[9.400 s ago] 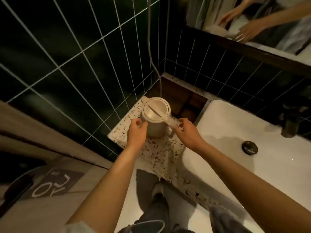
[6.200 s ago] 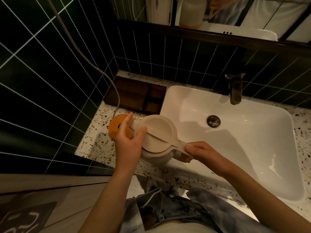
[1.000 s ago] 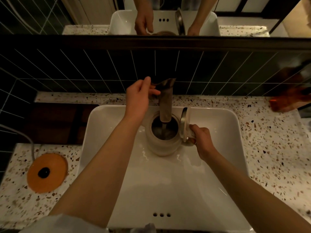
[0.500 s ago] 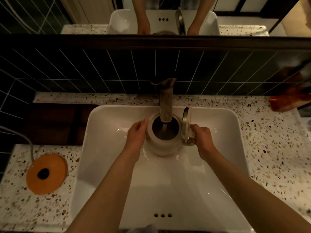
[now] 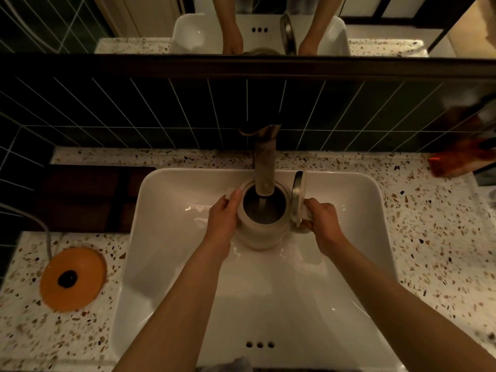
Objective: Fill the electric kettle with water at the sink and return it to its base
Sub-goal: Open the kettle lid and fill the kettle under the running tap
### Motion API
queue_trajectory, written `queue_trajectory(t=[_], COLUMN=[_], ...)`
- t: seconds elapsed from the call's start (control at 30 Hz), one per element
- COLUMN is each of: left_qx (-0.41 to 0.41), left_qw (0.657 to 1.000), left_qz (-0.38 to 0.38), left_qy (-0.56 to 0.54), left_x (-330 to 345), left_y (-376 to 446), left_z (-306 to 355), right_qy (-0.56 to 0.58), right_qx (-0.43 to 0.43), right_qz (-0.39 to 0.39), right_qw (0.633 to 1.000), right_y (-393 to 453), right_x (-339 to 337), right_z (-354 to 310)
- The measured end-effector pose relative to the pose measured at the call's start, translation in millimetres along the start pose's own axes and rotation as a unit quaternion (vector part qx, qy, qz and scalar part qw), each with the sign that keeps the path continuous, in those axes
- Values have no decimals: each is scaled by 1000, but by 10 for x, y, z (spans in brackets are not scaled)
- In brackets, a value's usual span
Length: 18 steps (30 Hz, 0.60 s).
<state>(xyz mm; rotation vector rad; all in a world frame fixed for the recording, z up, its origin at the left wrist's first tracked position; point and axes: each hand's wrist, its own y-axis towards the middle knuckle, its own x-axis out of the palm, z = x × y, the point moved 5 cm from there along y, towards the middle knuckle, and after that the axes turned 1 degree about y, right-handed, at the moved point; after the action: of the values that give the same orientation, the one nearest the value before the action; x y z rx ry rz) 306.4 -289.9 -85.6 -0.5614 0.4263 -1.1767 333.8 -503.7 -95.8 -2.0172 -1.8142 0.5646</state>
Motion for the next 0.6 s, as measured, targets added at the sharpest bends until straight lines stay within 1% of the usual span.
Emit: queue_trajectory(t=[0.23,0.4,0.6], left_qx=[2,2,3], left_qw=[1000,1000,1000], left_qz=[-8,-13,-23], left_qy=[-3,-3,2], left_x=[4,-5,-8], left_y=[2,10,7], left_z=[23,27,28], right_qy=[-19,-23,-27], right_qx=[3,-1,5], right_qz=[10,0,6], right_qw=[1000,1000,1000], right_y=[35,11,3], right_x=[-22,-6,-4], right_z=[27,5,-1])
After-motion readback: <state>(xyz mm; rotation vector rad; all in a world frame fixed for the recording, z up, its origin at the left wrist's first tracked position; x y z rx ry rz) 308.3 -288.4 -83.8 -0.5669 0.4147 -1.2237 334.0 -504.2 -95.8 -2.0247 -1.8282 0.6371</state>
